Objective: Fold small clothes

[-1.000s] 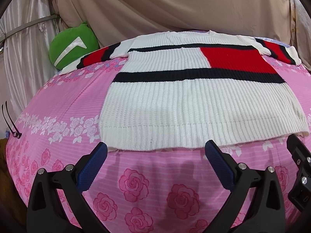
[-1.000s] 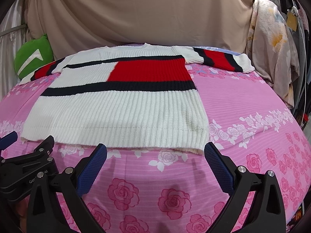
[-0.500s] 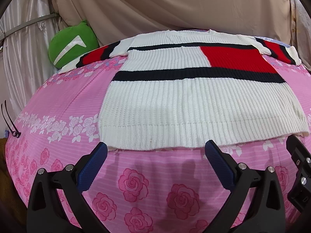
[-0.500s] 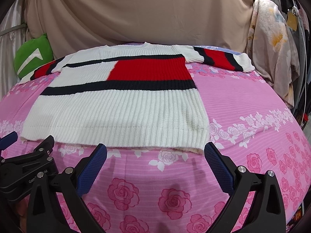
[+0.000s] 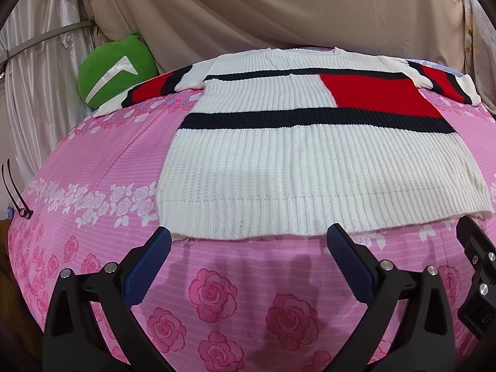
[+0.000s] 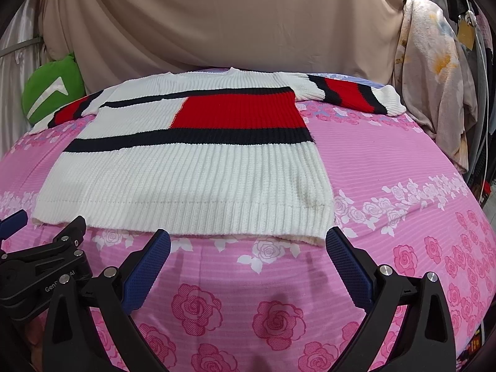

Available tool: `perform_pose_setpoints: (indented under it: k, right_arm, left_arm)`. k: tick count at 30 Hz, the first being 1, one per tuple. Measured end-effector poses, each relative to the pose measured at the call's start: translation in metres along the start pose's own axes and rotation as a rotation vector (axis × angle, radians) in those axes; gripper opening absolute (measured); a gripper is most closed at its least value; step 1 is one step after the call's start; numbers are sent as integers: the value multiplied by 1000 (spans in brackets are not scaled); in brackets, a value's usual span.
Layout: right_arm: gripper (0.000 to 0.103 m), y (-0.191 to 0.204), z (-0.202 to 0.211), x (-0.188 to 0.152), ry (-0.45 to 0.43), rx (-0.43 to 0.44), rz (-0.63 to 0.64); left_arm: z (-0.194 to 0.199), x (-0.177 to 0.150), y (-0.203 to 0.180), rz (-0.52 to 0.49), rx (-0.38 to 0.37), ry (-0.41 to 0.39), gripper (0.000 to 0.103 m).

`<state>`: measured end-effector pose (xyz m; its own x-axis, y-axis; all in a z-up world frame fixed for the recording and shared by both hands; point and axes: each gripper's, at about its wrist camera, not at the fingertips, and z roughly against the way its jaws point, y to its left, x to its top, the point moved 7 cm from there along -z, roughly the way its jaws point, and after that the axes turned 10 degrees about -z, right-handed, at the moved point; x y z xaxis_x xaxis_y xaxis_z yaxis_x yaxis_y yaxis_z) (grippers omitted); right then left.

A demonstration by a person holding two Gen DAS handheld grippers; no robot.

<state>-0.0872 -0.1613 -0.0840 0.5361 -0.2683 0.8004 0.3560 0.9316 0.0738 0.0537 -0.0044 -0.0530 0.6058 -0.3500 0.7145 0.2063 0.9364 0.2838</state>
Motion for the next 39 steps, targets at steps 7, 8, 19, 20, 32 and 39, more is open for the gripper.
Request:
perform_pose_setpoints:
  k: [7, 8, 19, 20, 32, 39]
  right_arm:
    - [98, 0, 0, 0, -1, 0, 0]
    - [98, 0, 0, 0, -1, 0, 0]
    - [98, -27, -8, 20, 87, 153, -110]
    - [98, -43, -11, 31, 75, 152, -141]
    - [98, -268, -123, 184, -65, -115, -396]
    - [98, -354, -213, 252, -62, -132, -563]
  left_arm:
    - [0, 0, 0, 0, 1, 1, 98]
    - [0, 0, 0, 0, 0, 1, 98]
    - [4, 3, 9, 68, -104, 0, 98]
    - [5, 7, 11, 93, -147, 1, 98]
    - [-10, 87, 41, 77, -123, -90, 98]
    - [-60, 116, 44, 102, -122, -53, 98]
